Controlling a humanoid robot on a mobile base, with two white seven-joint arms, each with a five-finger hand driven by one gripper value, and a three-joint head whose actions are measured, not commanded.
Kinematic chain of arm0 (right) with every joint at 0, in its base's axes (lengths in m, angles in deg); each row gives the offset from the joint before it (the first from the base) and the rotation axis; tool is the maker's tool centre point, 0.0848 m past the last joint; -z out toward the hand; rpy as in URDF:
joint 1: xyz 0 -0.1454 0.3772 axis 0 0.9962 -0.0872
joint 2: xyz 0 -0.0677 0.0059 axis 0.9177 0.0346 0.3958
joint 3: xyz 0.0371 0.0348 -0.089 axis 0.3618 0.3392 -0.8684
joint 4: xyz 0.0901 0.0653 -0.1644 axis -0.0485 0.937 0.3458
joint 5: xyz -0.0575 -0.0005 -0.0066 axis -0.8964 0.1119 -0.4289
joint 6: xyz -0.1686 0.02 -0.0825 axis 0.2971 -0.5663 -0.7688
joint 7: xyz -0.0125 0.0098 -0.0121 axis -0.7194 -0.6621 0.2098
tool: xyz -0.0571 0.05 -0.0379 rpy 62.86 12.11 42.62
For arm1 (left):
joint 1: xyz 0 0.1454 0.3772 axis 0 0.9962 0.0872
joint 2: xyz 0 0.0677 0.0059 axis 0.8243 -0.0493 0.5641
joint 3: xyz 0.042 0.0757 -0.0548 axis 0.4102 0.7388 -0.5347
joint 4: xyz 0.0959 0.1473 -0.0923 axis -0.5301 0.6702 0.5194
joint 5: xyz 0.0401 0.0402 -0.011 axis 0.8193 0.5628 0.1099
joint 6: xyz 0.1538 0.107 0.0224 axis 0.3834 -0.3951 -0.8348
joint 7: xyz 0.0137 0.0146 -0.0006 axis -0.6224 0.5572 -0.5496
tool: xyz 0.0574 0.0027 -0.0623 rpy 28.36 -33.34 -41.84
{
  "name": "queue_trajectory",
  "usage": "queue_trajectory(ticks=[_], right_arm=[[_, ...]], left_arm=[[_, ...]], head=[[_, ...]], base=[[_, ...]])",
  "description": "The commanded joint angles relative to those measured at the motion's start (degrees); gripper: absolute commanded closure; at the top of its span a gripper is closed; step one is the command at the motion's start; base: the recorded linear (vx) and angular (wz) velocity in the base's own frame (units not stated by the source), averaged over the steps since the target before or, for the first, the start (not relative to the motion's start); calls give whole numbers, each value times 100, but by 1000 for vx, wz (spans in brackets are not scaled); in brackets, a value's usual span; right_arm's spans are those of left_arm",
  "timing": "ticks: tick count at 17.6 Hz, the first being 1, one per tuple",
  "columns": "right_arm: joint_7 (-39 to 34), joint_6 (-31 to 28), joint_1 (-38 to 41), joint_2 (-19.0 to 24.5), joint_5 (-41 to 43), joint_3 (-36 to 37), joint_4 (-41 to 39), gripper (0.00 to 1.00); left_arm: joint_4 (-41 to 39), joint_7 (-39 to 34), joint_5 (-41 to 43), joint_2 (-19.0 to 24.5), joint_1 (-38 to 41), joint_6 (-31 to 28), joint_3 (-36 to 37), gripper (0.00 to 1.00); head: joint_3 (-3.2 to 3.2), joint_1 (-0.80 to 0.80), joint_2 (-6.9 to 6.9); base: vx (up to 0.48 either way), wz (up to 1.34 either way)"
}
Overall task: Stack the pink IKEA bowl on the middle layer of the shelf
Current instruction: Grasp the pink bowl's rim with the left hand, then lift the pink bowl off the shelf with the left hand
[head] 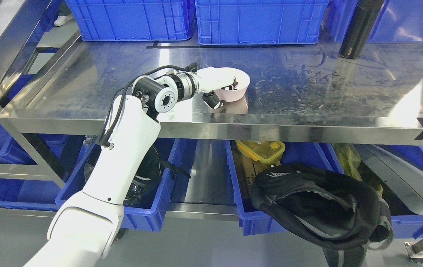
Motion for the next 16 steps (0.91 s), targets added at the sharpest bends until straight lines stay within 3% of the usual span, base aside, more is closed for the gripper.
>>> queue_trajectory(ticks=[1, 7, 16], right_arm=[[0, 0, 132, -100, 0, -1, -100, 0], [0, 0, 132, -100, 0, -1, -100, 0], [0, 0, 132, -100, 8, -1, -100, 0]], left_arm=[[-589, 16, -43, -131, 331, 929, -1411, 99], [-862, -10, -105, -313, 481, 2092, -2326, 99], [-1204, 8, -852, -313, 1052, 2718, -2521, 98]], head=[[0, 0, 0], [0, 0, 0], [0, 0, 0]], base=[[0, 0], [6, 36], [-11, 191]])
